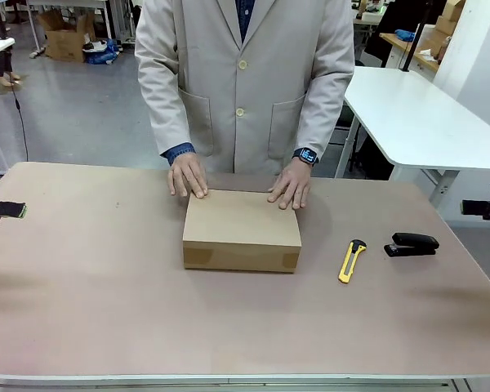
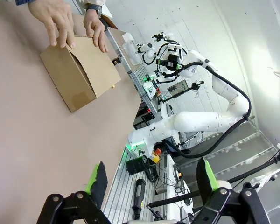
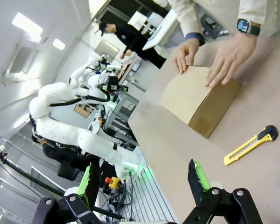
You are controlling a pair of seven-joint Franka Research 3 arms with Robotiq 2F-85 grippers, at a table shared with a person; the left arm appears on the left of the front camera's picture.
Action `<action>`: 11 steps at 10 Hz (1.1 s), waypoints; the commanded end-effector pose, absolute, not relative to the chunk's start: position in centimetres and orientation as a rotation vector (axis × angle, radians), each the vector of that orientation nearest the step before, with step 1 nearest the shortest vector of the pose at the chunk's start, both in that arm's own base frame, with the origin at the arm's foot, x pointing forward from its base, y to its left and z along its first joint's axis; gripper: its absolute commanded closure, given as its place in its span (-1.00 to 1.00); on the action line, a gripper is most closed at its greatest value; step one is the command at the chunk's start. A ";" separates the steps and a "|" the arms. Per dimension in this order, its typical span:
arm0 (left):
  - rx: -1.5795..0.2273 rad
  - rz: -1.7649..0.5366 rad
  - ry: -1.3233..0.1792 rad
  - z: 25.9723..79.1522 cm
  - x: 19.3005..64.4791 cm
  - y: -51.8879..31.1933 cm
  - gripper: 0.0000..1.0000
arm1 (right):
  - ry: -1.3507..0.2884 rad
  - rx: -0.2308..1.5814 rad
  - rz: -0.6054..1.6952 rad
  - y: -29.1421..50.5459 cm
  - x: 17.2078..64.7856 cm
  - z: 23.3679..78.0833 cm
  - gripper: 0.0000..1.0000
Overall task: Pack the item into the box.
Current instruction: Close the Mailer Box.
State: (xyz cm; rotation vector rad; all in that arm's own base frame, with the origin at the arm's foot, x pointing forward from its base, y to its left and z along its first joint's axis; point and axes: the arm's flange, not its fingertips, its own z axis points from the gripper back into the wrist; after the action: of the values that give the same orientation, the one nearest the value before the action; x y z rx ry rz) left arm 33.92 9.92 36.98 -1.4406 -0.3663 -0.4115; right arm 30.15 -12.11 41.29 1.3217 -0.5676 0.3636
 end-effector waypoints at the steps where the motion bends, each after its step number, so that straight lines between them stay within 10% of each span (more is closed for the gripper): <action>1: -1.439 -0.412 -0.375 37.1 33.7 9.9 -1.00 | -0.559 1.323 0.372 -12.0 30.0 41.4 -1.00; 11: -1.439 -0.412 -0.375 37.1 33.7 9.9 -1.00 | -0.559 1.323 0.372 -12.0 30.0 41.4 -1.00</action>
State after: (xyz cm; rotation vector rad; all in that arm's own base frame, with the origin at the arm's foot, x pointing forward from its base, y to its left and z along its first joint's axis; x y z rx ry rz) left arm 33.92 9.92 36.98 -1.4406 -0.3663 -0.4115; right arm 30.15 -12.11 41.29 1.3217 -0.5676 0.3636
